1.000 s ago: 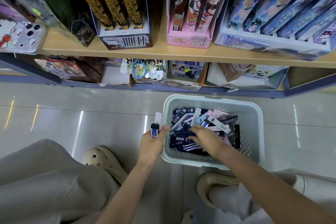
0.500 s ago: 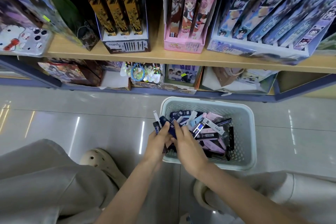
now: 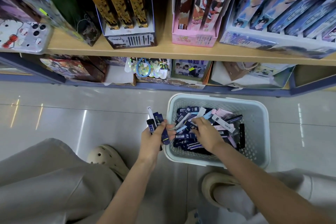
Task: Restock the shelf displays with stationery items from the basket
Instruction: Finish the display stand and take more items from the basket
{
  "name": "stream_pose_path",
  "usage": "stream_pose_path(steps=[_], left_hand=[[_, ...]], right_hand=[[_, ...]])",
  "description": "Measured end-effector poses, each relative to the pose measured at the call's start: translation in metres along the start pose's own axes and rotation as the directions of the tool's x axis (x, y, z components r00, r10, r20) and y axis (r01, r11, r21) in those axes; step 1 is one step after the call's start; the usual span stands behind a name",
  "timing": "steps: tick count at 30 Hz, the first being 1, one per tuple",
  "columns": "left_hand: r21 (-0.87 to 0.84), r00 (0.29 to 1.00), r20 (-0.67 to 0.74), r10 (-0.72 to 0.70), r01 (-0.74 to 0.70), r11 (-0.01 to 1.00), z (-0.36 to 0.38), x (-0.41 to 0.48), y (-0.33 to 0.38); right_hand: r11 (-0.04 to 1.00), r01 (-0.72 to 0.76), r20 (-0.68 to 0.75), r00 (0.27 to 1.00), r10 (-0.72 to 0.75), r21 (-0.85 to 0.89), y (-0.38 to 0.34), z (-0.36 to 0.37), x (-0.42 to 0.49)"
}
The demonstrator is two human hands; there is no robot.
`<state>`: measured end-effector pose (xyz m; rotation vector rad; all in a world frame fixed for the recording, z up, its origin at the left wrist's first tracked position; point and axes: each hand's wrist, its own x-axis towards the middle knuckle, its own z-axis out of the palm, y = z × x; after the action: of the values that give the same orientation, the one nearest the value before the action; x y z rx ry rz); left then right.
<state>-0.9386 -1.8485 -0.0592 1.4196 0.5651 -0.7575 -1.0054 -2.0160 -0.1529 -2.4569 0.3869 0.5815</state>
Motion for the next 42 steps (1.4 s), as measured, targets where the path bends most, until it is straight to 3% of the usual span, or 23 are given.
stream_pose_path(steps=[4,11,17,22,30,35,42], left_hand=[[-0.003,1.0,-0.011,0.004,-0.004,1.0,-0.003,0.003,0.001],[-0.024,0.998,-0.054,-0.015,0.014,1.0,-0.003,0.008,0.001],[-0.038,0.999,-0.037,-0.034,0.033,0.999,-0.001,0.004,0.003],[0.028,1.0,0.003,-0.02,0.02,0.999,-0.002,0.0,0.004],[0.348,0.998,0.041,0.046,-0.057,0.936,-0.006,-0.007,-0.003],[0.253,0.987,0.117,0.106,-0.133,0.958,0.01,-0.026,0.011],[0.083,0.95,0.198,0.241,-0.261,0.962,0.021,-0.058,0.038]], right_hand=[[0.997,-0.04,0.024,0.999,0.041,-0.065,-0.003,0.008,0.013],[0.989,-0.013,0.112,0.994,-0.003,0.145,-0.004,0.008,0.011],[0.995,0.044,0.177,0.984,-0.028,-0.087,-0.014,0.025,-0.001],[0.989,0.075,0.201,0.978,-0.047,-0.131,-0.014,0.021,0.001],[0.945,-0.026,0.0,1.0,0.027,0.327,-0.031,-0.026,-0.024],[0.829,0.077,-0.088,0.996,-0.033,0.554,-0.059,-0.062,-0.048],[0.827,0.195,-0.191,0.976,-0.108,0.528,-0.087,-0.099,-0.078]])
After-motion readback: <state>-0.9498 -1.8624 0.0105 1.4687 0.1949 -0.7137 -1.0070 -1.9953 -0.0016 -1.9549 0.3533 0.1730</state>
